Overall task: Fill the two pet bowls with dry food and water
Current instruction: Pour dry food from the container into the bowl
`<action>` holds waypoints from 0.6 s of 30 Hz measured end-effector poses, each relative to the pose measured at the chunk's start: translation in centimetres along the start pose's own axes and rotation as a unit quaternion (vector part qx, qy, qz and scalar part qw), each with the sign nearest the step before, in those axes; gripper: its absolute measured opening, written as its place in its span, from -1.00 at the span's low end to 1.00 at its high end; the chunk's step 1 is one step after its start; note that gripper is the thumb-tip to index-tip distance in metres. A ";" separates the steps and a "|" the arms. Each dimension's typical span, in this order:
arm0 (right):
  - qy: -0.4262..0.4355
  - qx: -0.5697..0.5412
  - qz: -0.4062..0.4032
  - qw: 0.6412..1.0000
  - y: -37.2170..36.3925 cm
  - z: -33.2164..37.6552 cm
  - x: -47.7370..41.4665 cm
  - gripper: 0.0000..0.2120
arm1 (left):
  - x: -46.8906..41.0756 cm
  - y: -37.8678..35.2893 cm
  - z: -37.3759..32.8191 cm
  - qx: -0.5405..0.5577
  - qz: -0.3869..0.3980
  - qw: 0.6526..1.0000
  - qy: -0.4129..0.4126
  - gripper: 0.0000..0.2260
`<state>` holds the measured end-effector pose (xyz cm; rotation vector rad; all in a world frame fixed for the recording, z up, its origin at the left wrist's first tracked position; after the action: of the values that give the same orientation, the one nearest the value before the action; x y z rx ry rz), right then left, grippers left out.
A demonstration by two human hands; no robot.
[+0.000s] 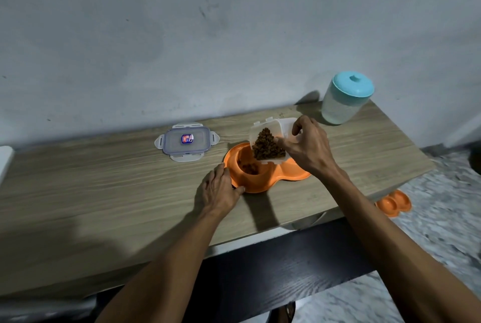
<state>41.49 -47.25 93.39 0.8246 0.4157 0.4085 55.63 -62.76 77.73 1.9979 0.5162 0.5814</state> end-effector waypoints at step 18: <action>0.015 0.010 0.002 1.000 0.0 0.3 0.2 -0.61 | 0.2 -0.1 -0.1 -0.010 0.010 1.000 0.010 -0.31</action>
<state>41.85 -47.33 93.50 0.8391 0.4459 0.4205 55.71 -62.58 77.71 1.9819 0.4999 0.6167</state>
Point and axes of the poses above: each hand's wrist, its own x-axis away from the middle knuckle, its own y-axis out of the back of the hand, z = x × y, the point moved 8 cm from there along -x, towards the middle knuckle
